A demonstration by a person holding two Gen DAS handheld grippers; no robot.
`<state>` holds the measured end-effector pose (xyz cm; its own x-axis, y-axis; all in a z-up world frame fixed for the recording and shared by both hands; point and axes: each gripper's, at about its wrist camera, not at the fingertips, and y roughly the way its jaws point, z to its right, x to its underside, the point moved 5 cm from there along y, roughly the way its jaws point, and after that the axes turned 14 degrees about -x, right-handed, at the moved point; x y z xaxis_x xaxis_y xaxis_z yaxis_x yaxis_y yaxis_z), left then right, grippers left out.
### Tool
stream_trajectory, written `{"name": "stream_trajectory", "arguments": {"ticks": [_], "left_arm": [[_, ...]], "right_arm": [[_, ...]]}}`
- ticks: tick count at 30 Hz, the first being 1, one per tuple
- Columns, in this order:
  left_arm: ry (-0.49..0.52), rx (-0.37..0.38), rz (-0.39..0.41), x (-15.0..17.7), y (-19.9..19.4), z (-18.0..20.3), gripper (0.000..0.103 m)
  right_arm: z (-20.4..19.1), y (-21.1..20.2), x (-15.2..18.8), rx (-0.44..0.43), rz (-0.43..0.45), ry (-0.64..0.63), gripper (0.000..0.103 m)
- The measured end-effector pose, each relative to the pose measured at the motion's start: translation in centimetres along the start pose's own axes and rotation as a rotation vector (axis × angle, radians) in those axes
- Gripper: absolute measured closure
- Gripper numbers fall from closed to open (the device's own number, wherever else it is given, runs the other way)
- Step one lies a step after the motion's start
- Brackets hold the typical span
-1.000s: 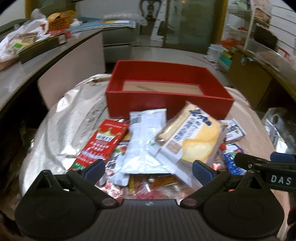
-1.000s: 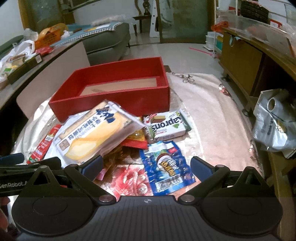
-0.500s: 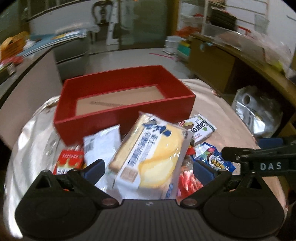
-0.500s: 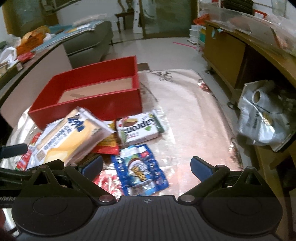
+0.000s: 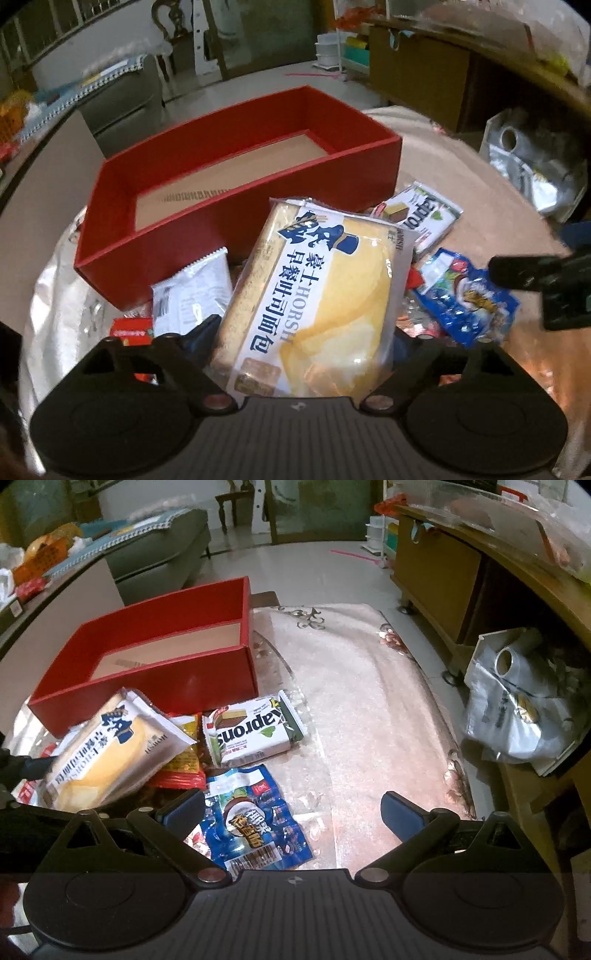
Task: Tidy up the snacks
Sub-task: 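Grasp the yellow bread bag with left tool while right tool grasps the blue snack packet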
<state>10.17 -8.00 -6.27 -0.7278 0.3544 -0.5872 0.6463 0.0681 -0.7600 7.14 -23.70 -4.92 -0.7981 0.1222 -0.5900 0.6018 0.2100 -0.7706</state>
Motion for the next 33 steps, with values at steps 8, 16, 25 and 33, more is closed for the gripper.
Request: {"name": "stream_trajectory", "arguments": {"ticks": [8,16,25,33], "left_arm": [[-0.142,0.065,-0.043,1.0,-1.9,-3.7,0.027],[-0.212,0.105,-0.075,1.4,-1.8,-5.2,0.027],[-0.202,0.109,-0.103,1.3,-1.4,-4.5,0.027],[-0.18,0.128,-0.09,0.9,-1.8,-3.9,0.027]], "right_arm": [[0.1,1.7,1.2,-0.014,-0.083,-0.054,0.002],[-1.0,5.1,2.1,-0.036,-0.169,-0.133,0.0],[-1.0,5.8,2.3,-0.044,-0.256,-0.175,0.01],[-1.2,4.5,1.9,-0.1,-0.23,-0.173,0.028]]}}
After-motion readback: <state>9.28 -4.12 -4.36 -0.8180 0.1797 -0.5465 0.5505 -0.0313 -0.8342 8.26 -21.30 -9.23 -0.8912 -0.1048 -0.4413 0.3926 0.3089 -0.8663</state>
